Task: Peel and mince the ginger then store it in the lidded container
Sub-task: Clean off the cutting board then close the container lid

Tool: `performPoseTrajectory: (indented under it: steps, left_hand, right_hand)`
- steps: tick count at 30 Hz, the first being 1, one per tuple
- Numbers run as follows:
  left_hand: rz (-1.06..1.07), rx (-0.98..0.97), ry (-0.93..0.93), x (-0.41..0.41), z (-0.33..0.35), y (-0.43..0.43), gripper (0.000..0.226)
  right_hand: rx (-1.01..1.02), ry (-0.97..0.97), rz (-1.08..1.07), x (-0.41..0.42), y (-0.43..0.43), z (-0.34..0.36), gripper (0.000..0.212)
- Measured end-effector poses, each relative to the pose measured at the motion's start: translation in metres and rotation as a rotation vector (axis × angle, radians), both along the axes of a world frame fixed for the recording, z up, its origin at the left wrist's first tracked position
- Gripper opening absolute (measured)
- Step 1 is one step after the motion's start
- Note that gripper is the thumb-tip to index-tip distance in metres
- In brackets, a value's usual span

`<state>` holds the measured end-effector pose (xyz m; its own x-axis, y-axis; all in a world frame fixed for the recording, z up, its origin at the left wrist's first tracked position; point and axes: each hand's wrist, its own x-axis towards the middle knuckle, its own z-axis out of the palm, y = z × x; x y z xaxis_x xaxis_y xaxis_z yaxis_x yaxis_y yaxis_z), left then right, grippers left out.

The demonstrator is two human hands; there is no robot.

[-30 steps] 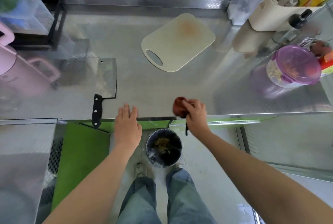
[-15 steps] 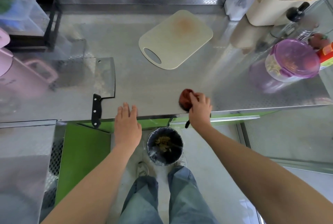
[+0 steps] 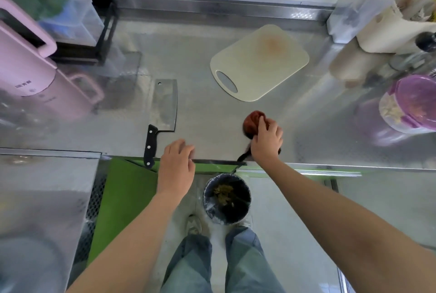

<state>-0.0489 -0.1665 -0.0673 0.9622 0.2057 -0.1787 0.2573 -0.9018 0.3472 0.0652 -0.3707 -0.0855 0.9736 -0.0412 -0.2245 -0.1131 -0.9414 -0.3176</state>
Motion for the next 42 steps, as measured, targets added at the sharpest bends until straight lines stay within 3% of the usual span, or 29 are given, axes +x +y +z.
performPoseTrajectory:
  steps: [3,6,9,12,14,18,20,23,26,31,35,38,40,42]
  left_hand:
    - [0.186,0.126,-0.075,0.001,0.002,0.015,0.021]
    - [0.412,0.186,-0.016,0.005,0.007,0.029,0.036]
    - [0.477,0.135,0.102,0.011,0.010,0.041,0.050]
    - [0.480,0.057,0.124,0.013,0.008,0.052,0.045]
    - [0.463,0.032,0.134,0.014,0.004,0.057,0.036]
    - [0.506,-0.002,0.035,0.015,0.003,0.065,0.027]
    - [0.522,0.014,0.021,0.013,0.001,0.072,0.027]
    - [0.526,0.098,0.095,0.006,-0.002,0.084,0.031]
    - [0.591,0.077,0.141,0.001,-0.002,0.090,0.034]
    - [0.681,-0.026,0.088,0.001,0.000,0.092,0.040]
    - [0.707,-0.147,-0.002,-0.001,0.001,0.094,0.062]
    - [0.663,-0.112,-0.016,-0.004,0.000,0.095,0.066]
    - [0.649,-0.084,0.006,-0.004,0.001,0.096,0.061]
    - [0.628,-0.027,0.020,-0.004,0.002,0.093,0.054]
  right_hand:
    - [0.144,-0.006,0.353,-0.021,0.030,-0.004,0.062]
    - [0.358,0.109,0.575,-0.025,0.041,-0.002,0.057]
    - [0.454,0.033,0.420,0.000,0.038,-0.002,0.059]
    - [0.277,-0.072,0.182,0.025,0.035,0.000,0.053]
    - [0.163,-0.022,0.203,0.024,0.042,-0.002,0.053]
    - [0.387,0.124,0.530,0.015,0.058,0.001,0.061]
    - [0.417,0.076,0.452,0.027,0.070,0.002,0.056]
    - [0.262,0.010,0.280,0.038,0.095,0.004,0.056]
    - [0.113,0.055,0.476,0.026,0.121,0.000,0.061]
    - [0.320,0.099,0.895,-0.008,0.134,-0.008,0.060]
    - [0.291,0.248,1.103,-0.009,0.118,0.002,0.051]
    - [0.359,0.290,0.933,0.007,0.103,0.014,0.041]
    - [0.459,0.169,0.728,0.020,0.102,0.015,0.042]
    - [0.458,0.050,0.674,0.023,0.108,0.008,0.050]
